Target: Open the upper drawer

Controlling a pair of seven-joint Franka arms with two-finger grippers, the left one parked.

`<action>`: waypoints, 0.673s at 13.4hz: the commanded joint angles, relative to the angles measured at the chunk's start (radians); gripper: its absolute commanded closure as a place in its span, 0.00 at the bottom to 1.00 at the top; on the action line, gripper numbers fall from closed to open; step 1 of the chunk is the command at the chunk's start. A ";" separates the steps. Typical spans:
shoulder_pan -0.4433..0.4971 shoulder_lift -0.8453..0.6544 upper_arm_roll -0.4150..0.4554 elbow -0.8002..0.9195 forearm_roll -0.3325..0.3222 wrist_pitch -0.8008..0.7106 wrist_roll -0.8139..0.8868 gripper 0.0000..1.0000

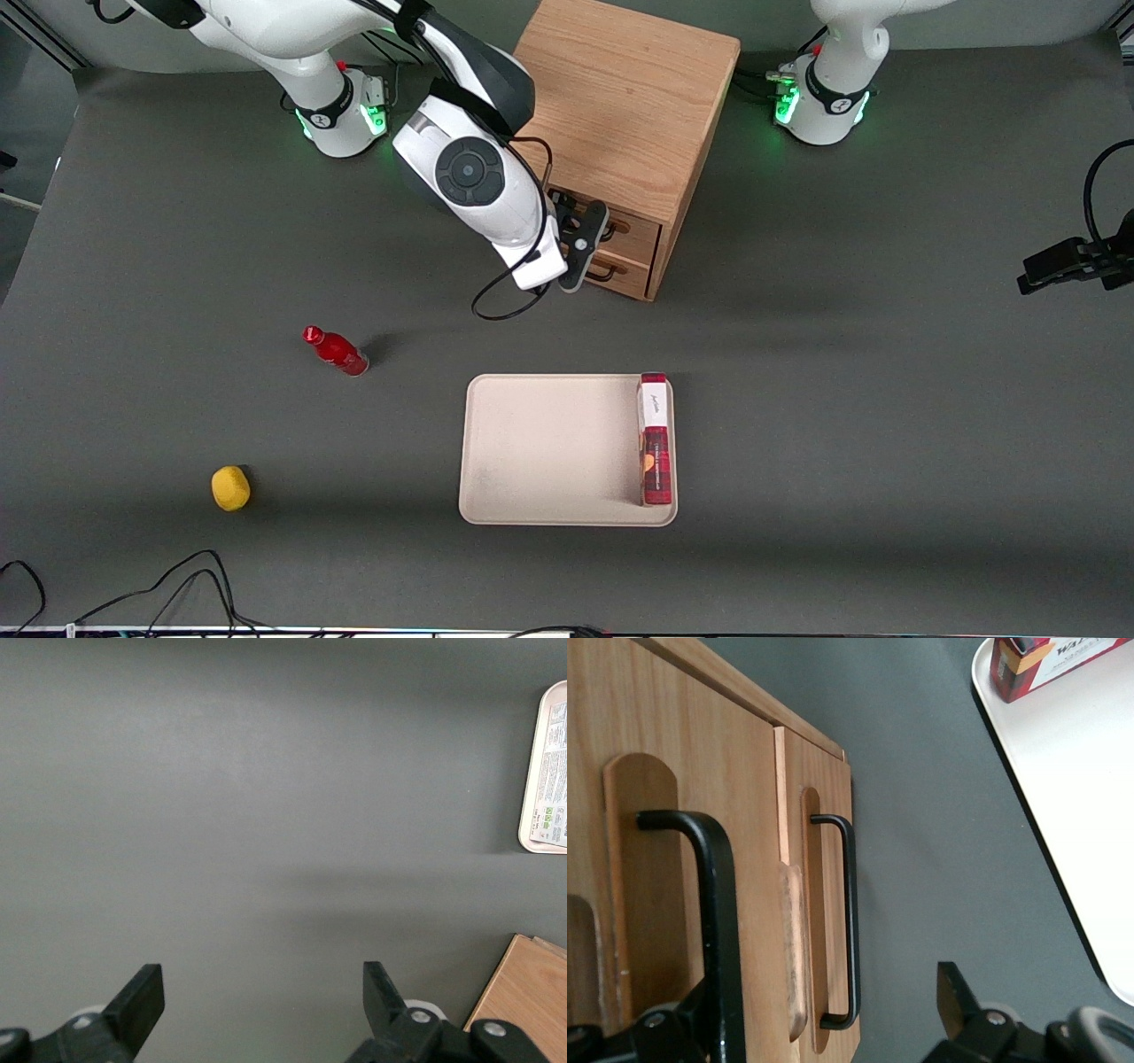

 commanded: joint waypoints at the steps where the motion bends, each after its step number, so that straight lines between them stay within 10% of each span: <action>1: 0.001 0.001 -0.009 0.005 -0.041 0.017 0.013 0.00; 9: -0.005 0.012 -0.020 0.019 -0.087 0.025 0.010 0.00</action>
